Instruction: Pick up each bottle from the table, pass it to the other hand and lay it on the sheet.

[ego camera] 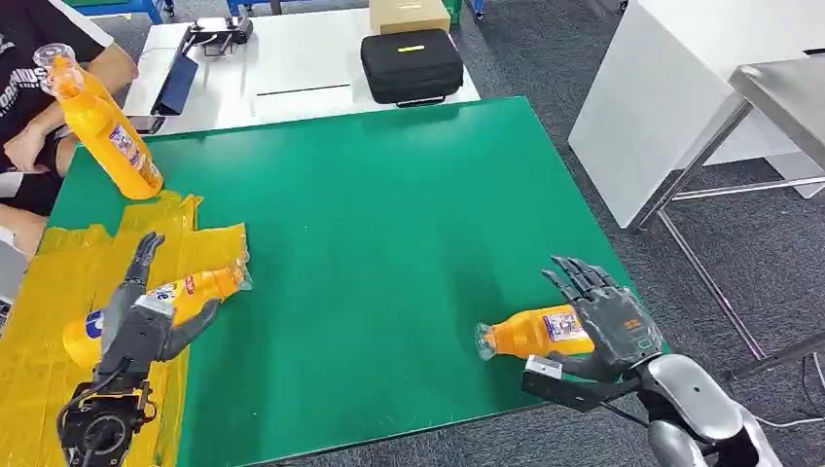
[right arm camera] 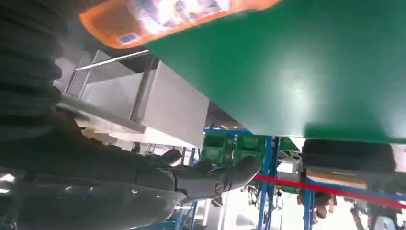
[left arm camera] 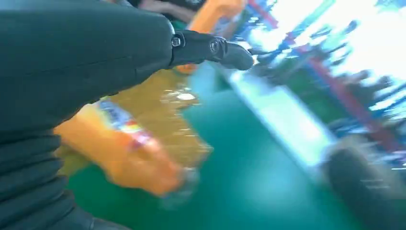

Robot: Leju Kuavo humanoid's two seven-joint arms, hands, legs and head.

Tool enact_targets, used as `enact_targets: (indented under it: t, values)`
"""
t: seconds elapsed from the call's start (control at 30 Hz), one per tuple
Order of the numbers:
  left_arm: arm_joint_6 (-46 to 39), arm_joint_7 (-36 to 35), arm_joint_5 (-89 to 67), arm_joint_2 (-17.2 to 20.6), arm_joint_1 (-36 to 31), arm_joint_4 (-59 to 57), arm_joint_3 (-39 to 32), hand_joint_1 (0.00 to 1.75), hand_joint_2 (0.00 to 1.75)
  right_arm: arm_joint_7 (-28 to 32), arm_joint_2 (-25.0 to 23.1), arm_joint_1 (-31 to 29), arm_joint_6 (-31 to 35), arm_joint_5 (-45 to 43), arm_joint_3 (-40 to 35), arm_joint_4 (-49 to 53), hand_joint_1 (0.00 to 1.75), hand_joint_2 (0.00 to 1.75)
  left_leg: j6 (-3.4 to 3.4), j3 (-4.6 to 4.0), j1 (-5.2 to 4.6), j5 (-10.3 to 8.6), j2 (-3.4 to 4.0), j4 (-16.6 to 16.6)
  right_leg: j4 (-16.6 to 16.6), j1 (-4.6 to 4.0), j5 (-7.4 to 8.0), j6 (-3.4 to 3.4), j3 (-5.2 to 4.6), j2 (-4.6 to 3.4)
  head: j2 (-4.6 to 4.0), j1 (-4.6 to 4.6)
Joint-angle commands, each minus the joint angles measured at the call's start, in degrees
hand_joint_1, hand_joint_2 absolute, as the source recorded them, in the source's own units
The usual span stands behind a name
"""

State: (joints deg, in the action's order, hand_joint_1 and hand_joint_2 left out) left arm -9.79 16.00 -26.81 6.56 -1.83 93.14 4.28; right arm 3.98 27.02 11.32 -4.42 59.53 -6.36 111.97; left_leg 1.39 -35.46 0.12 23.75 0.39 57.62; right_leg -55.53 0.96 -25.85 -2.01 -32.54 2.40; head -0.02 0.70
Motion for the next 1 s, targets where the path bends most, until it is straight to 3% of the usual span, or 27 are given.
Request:
enact_targets:
  t: [0.03,0.7,0.83,1.0]
  values:
    - [3.1,2.0,6.2,-2.2,2.8,9.6,-1.7,0.00,1.75,1.1,1.9,-0.5,-3.0,-2.2,4.9,-8.2,0.00,1.75,-0.06,0.22,0.06,0.08,-0.02,0.0,0.1,-0.04,-0.06,0.09,0.27,-0.14,0.02,0.00]
    - [5.2,1.3,8.4,-3.6,1.5,9.1,0.7,0.00,1.75,-0.2,2.1,5.2,-10.6,-2.5,11.8,-11.6,0.00,1.75,0.00,0.29,0.04,0.11,-0.14,-0.1,0.2,-0.04,-0.10,0.07,0.35,-0.05,0.00,0.00]
    - [5.8,0.8,8.4,-3.8,0.3,7.8,1.6,0.00,1.75,-0.3,2.6,4.3,-11.4,-2.9,11.3,-16.0,0.00,1.75,0.03,0.18,0.04,0.07,-0.12,-0.1,0.1,-0.04,-0.06,0.03,0.23,-0.01,0.00,0.00]
    - [5.6,0.6,8.0,-3.1,-0.2,6.6,3.0,0.00,1.75,-1.6,-0.5,0.3,-8.0,0.8,9.1,-20.7,0.00,1.75,0.00,0.38,0.05,0.09,-0.06,-0.1,0.2,-0.04,-0.05,0.07,0.42,-0.14,0.00,0.00]
